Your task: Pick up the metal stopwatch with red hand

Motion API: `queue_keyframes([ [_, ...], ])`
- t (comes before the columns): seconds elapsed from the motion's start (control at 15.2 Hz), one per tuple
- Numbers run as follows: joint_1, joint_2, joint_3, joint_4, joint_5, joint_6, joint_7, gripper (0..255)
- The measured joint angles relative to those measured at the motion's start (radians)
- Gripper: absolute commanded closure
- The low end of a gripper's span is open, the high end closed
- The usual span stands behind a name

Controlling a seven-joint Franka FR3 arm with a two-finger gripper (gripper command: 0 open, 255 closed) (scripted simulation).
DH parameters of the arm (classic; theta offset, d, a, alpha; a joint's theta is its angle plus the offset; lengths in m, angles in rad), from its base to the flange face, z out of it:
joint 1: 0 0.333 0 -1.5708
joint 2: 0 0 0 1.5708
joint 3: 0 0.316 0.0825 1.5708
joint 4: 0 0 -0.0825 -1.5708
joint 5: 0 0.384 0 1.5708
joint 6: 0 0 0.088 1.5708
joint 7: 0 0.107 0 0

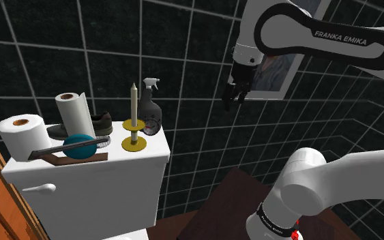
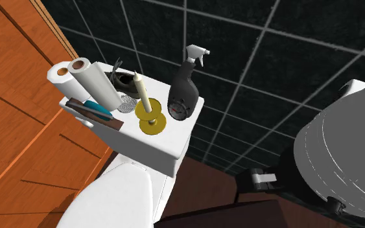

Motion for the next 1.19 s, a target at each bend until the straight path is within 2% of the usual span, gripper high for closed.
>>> queue_keyframes([
  [0.26, -0.004, 0.042, 0.043, 0.002, 0.022, 0.047, 0.078, 0],
  [0.73, -0.028, 0.248, 0.18, 0.066, 0.059, 0.21, 0.344, 0],
  [1.19, -0.069, 0.497, 0.296, 0.215, 0.017, 0.32, 0.615, 0],
])
